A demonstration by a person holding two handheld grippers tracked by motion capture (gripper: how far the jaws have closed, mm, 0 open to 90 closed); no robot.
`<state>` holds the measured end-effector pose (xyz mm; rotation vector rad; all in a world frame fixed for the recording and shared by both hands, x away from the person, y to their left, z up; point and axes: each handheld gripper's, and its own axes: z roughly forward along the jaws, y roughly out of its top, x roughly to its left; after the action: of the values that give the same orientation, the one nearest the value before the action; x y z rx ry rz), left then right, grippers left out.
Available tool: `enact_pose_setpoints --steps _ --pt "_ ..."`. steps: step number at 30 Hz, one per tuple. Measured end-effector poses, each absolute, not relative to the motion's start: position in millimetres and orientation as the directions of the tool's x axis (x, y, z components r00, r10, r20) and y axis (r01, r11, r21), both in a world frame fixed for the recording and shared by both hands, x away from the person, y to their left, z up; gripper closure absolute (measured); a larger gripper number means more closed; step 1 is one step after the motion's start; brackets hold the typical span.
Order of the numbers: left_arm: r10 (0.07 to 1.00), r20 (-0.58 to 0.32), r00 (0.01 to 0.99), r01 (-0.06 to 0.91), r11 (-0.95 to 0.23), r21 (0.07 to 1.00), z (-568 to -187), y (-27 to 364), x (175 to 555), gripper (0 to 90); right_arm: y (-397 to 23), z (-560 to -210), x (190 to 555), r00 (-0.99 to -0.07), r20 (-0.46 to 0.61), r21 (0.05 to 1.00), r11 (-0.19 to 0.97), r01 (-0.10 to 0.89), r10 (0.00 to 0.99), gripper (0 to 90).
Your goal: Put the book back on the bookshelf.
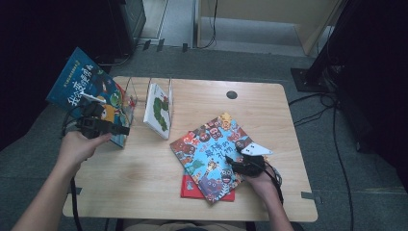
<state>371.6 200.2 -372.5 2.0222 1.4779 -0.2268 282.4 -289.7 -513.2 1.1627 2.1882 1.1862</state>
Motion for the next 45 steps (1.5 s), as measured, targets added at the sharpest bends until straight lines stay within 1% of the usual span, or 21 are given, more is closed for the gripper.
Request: enact_pose_setpoints --steps 4,9,12,17,18,22,27,30,32,34,38,41,45 --pt "0.793 -0.483 0.371 0.908 -0.202 0.367 -386.9 186.7 370.5 48.9 -292.9 -513.5 278.8 -0.578 0.039 0.828 0.297 0.475 0.815 45.0" --pt "0.777 -0.474 0.415 0.895 -0.255 0.365 -403.8 166.4 368.7 50.2 -297.6 -513.7 274.9 -0.571 0.056 0.831 0.278 0.481 0.819 49.6" --pt "0.762 -0.477 0.438 0.888 -0.285 0.360 -412.4 154.6 369.1 50.5 -299.3 -513.3 271.8 -0.568 0.063 0.829 0.273 0.487 0.821 51.1" --pt "0.748 -0.488 0.450 0.885 -0.300 0.356 -422.6 140.6 372.2 51.3 -302.4 -512.8 266.9 -0.563 0.067 0.827 0.270 0.494 0.824 53.8" --pt "0.737 -0.499 0.455 0.884 -0.306 0.354 -424.5 137.8 372.7 52.9 -302.9 -512.8 266.0 -0.561 0.069 0.828 0.266 0.494 0.825 54.6" --pt "0.720 -0.496 0.485 0.870 -0.343 0.354 -431.7 125.6 373.9 58.0 -306.2 -512.6 261.7 -0.555 0.075 0.827 0.259 0.499 0.829 57.0" --pt "0.708 -0.499 0.499 0.863 -0.358 0.355 -440.5 111.7 377.0 62.5 -311.5 -512.1 255.5 -0.538 0.085 0.824 0.245 0.511 0.838 62.6" --pt "0.701 -0.481 0.526 0.847 -0.383 0.367 -445.8 105.4 379.2 70.0 -315.3 -511.5 251.3 -0.531 0.085 0.821 0.243 0.517 0.843 66.7" --pt "0.699 -0.478 0.533 0.843 -0.388 0.372 -448.9 101.9 380.5 72.8 -317.1 -511.2 249.1 -0.525 0.093 0.819 0.235 0.524 0.846 68.9" --pt "0.696 -0.474 0.540 0.839 -0.399 0.369 -452.0 99.8 382.2 75.6 -319.1 -510.4 246.6 -0.518 0.091 0.815 0.236 0.530 0.850 73.4" --pt "0.694 -0.488 0.530 0.845 -0.382 0.374 -458.2 98.2 386.4 78.2 -324.0 -508.9 241.3 -0.504 0.086 0.805 0.239 0.543 0.859 83.1" --pt "0.689 -0.490 0.533 0.842 -0.378 0.385 -461.6 96.5 389.4 80.4 -328.3 -507.9 237.7 -0.491 0.103 0.796 0.225 0.563 0.865 90.0" --pt "0.684 -0.479 0.550 0.831 -0.390 0.398 -463.6 92.9 391.9 84.1 -333.2 -506.9 232.5 -0.482 0.127 0.785 0.209 0.583 0.867 90.0"
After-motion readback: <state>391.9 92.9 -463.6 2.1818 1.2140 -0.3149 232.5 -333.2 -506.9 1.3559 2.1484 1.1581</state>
